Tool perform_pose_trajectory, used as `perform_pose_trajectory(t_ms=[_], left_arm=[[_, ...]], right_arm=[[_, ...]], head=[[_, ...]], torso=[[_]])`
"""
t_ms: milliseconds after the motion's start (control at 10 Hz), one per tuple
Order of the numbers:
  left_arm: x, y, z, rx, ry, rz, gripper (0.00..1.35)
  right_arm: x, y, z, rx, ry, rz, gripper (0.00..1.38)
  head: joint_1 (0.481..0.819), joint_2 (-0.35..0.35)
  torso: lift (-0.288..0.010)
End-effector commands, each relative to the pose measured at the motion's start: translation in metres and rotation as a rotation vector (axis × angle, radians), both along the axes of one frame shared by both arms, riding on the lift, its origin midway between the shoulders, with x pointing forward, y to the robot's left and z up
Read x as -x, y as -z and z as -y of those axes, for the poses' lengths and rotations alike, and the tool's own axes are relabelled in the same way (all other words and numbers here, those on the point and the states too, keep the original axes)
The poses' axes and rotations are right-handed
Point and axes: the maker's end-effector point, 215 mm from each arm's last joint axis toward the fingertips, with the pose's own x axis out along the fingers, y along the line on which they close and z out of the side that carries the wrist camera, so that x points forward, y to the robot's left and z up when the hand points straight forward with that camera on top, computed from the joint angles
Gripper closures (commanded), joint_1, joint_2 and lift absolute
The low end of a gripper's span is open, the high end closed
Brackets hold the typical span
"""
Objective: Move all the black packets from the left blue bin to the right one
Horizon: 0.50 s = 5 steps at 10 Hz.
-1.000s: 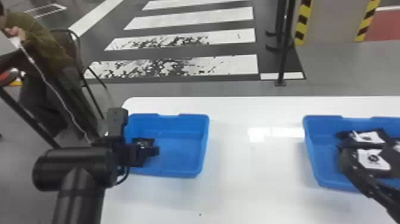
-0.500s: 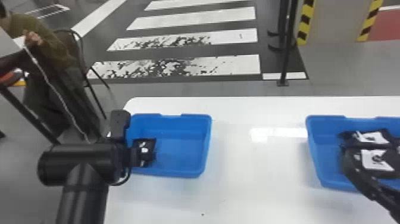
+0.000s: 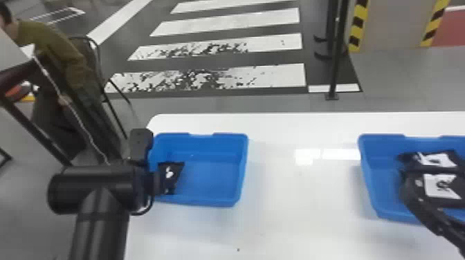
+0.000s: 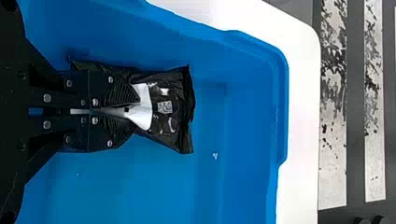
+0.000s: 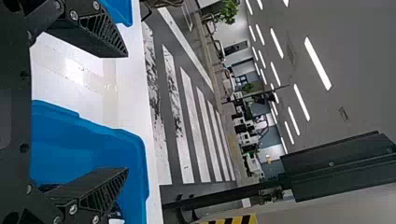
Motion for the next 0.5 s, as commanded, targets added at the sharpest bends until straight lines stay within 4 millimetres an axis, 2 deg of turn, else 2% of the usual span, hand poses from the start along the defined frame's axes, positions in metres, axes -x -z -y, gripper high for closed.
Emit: perform_pose_trajectory(t_ms=[0, 100, 300, 400], left_arm=[[-0.002, -0.015, 0.001, -0.016, 0.013, 0.044, 1.21], [-0.003, -0.037, 0.003, -0.039, 0.031, 0.094, 1.21], [-0.014, -0.08, 0.02, -0.068, 0.086, 0.2, 1.21], [-0.017, -0.1, 0.034, -0.072, 0.122, 0.255, 1.21]], right_arm=[[0.0, -0.001, -0.001, 0.0, -0.002, 0.003, 0.17], [0.0, 0.0, 0.0, 0.001, -0.002, 0.0, 0.17], [-0.002, -0.003, 0.0, -0.001, -0.002, 0.008, 0.17], [-0.005, -0.008, -0.007, -0.008, -0.019, 0.019, 0.17]], head=[[0.695, 0.246], [0.695, 0.246], [0.695, 0.237], [0.695, 0.231]], torso=[[-0.14], [-0.14], [-0.14], [-0.14]])
